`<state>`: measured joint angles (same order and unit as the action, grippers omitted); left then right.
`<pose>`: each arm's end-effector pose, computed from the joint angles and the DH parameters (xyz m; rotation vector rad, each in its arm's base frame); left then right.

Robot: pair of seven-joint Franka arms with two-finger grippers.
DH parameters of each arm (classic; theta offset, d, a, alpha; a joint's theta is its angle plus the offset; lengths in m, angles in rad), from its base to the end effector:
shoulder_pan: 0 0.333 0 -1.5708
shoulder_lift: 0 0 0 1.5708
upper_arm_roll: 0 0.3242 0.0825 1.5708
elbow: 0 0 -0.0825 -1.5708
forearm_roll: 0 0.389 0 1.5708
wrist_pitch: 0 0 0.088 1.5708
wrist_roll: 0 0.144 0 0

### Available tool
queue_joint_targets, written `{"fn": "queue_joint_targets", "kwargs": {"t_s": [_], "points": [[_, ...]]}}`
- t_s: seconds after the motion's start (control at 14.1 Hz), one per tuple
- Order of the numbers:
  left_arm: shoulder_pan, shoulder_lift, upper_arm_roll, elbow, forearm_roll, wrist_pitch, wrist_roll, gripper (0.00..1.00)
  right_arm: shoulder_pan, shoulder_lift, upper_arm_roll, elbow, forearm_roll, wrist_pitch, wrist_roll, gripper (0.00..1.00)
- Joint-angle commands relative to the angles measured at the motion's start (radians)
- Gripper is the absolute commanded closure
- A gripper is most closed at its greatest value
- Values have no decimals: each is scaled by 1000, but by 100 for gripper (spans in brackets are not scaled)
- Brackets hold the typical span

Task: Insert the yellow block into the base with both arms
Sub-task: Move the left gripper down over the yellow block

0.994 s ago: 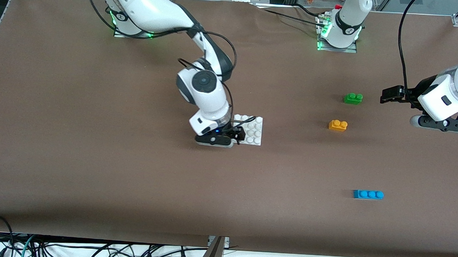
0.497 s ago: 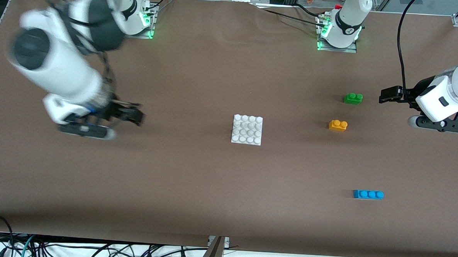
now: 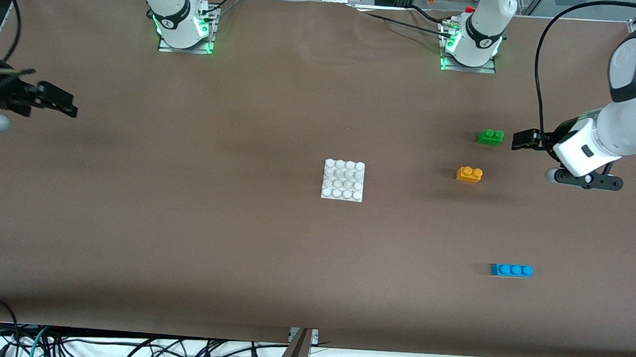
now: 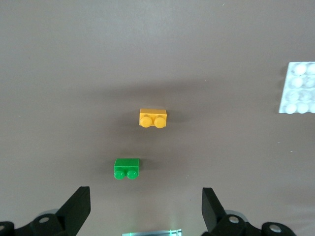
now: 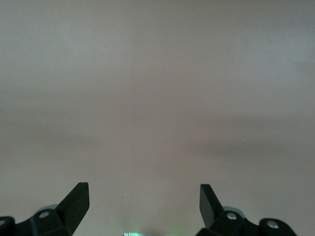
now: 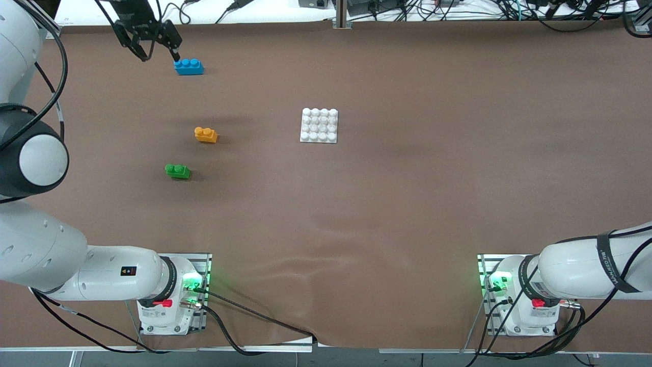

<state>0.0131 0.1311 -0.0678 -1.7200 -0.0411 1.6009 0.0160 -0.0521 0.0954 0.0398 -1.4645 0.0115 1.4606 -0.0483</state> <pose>0.5693 -0.0356 0.4543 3.0710 -0.0996 -0.3874 0.5743 -0.0064 0.5826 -3.1190 -0.0572 0.1541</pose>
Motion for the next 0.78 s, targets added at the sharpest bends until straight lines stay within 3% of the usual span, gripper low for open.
{"fn": "queue_joint_targets", "kwargs": {"t_s": [0.0,0.28,0.36,0.71], "points": [[2,-134,-9,-249,12,172,24,0,-11,-30,15,-33,4,-8,-8,0],[1,-119,-36,-421,33,443,24,0,-11,-16,15,-30,-22,1,-8,0],[1,-107,-38,-465,87,530,24,0,-11,-13,15,-30,-33,16,-8,0],[2,5,-38,-490,113,669,25,0,-8,-3,17,-25,-33,10,-21,0]]}}
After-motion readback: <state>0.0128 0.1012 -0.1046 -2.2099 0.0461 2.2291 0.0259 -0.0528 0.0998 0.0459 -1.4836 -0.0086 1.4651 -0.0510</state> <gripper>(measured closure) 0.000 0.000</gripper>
